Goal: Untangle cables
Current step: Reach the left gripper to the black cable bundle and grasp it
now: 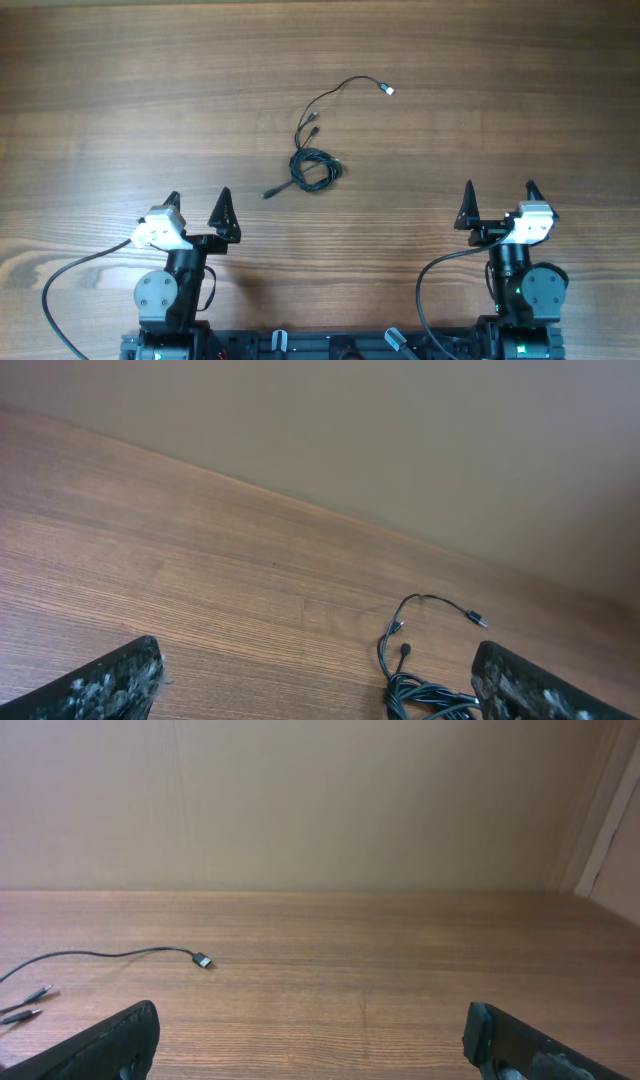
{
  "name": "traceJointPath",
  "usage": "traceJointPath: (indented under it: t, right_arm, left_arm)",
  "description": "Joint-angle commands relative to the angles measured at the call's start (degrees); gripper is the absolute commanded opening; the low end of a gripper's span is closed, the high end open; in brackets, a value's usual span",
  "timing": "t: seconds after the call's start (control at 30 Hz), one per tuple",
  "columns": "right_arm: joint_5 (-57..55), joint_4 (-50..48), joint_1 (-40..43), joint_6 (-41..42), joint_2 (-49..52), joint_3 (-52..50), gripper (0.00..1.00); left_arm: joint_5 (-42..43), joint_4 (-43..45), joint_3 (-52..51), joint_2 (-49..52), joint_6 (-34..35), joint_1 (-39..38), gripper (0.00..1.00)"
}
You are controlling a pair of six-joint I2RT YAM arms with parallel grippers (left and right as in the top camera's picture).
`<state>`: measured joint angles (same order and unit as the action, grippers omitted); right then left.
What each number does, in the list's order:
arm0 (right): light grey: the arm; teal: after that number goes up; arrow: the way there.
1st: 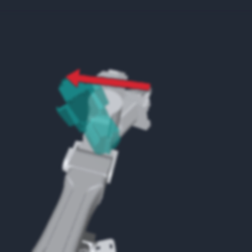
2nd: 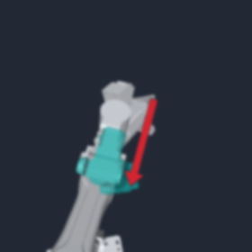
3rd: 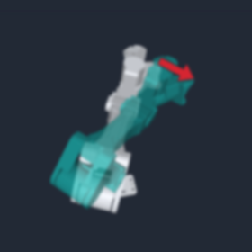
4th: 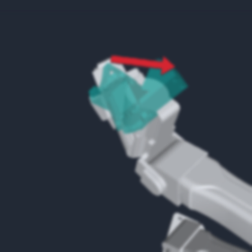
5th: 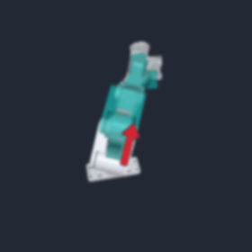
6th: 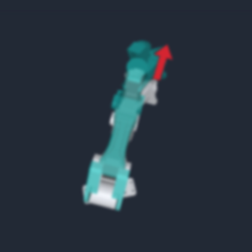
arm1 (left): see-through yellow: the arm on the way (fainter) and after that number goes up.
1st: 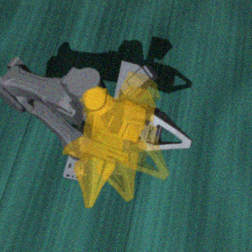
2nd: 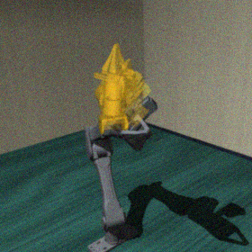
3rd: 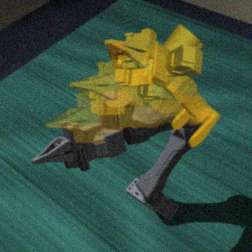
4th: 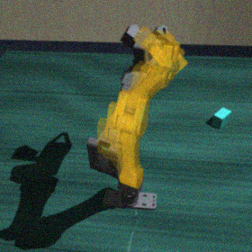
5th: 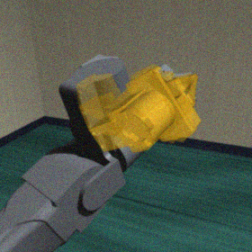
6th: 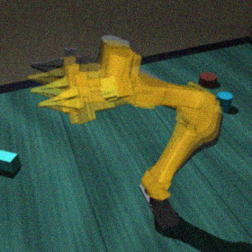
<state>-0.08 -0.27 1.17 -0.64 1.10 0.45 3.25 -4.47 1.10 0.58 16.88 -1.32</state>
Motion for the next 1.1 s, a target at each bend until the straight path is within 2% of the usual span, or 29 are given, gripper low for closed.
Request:
traceJointPath:
  t: [0.0,0.3,0.37,0.43,0.47,0.53,0.63,0.7,0.77,0.83,0.93,1.0,1.07]
  right_arm:
    - [-0.8,-0.2,-0.3,0.8,-0.7,-0.2,1.0]
    - [-0.8,-0.2,-0.3,0.8,-0.7,-0.2,1.0]
    - [-0.8,-0.2,-0.3,0.8,-0.7,-0.2,1.0]
    - [-0.8,-0.2,-0.3,0.8,-0.7,-0.2,1.0]
    - [-0.8,-0.2,-0.3,0.8,-0.7,-0.2,1.0]
    - [-0.8,-0.2,-0.3,0.8,-0.7,-0.2,1.0]
    - [-0.8,-0.3,-0.3,0.8,-0.7,-0.2,1.0]
    - [-0.8,-0.2,-0.3,0.8,-0.7,-0.2,1.0]
    - [-0.8,-0.2,-0.3,0.8,-0.7,-0.2,1.0]
    - [-0.8,-0.2,-0.3,0.8,-0.6,-0.2,1.0]
    - [-0.8,-0.2,-0.3,0.8,-0.6,-0.2,1.0]
    - [-0.8,-0.2,-0.3,0.8,-0.6,-0.2,1.0]
    - [-0.8,-0.2,-0.3,0.8,-0.6,-0.2,1.0]
  left_arm:
    - [-0.1,0.3,-0.8,-0.2,0.5,0.5,1.0]
    - [0.5,0.3,-0.8,-0.2,0.5,0.5,1.0]
    - [4.3,2.0,-0.8,-0.2,-4.0,0.5,1.0]
    - [7.4,1.2,-0.8,-0.2,-12.3,0.5,1.0]
    - [7.4,1.7,-0.8,-0.2,-13.5,0.5,1.0]
    - [9.7,2.4,0.0,-0.2,-13.4,0.5,1.0]
    - [10.4,-1.7,7.9,1.0,-5.7,0.5,1.0]
    - [10.5,-10.0,16.6,5.4,-0.8,0.5,1.0]
    - [11.0,-15.5,23.8,11.1,0.5,0.4,0.99]
    - [12.0,-20.2,33.5,19.3,0.6,0.4,1.0]
    - [12.7,-30.4,48.1,33.4,5.0,-0.5,1.0]
    - [17.0,-30.4,52.5,41.0,5.0,-3.2,1.0]
    - [23.4,-24.0,52.6,48.4,5.0,-6.2,1.0]
